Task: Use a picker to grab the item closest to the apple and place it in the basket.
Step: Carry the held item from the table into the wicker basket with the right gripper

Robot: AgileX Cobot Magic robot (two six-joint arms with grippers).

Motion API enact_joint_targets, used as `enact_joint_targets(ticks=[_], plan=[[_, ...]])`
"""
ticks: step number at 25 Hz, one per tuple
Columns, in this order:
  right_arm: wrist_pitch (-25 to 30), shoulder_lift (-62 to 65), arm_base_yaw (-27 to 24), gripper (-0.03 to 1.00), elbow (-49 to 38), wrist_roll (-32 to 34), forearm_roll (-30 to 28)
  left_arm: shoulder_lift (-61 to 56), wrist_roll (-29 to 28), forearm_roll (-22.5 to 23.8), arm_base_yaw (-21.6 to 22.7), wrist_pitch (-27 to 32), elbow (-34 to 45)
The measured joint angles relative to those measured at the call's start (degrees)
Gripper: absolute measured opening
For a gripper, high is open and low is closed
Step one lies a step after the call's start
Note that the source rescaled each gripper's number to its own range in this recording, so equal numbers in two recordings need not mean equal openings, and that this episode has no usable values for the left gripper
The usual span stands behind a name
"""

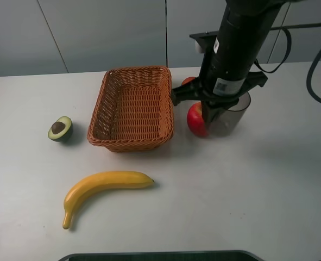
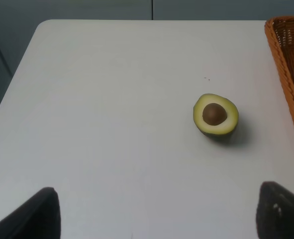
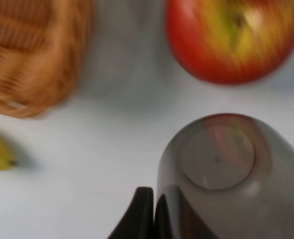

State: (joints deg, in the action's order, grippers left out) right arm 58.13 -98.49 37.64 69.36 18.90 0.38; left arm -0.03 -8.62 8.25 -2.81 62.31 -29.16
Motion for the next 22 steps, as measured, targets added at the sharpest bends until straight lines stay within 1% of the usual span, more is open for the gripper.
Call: enact_joint_targets(ticks=[5, 7, 10, 15, 22], plan=[[0.7, -1.7, 4.3, 0.0, 9.4, -1.5, 0.1, 0.0, 0.0, 0.0, 0.0, 0.0, 0.0], [0.1, -3.6, 5.7, 0.0, 12.9, -2.0, 0.2, 0.0, 0.0, 0.0, 0.0, 0.0, 0.0], [-2.1, -7.4, 7.6, 0.0, 17.8, -3.3, 0.2, 0.0, 0.0, 0.0, 0.0, 0.0, 0.0], [-7.6, -13.0, 10.3, 0.0, 23.8, -5.3, 0.2, 0.0, 0.0, 0.0, 0.0, 0.0, 0.0], [-17.7, -18.3, 11.8, 0.0, 25.1, -6.6, 0.1, 0.0, 0.0, 0.0, 0.0, 0.0, 0.0]])
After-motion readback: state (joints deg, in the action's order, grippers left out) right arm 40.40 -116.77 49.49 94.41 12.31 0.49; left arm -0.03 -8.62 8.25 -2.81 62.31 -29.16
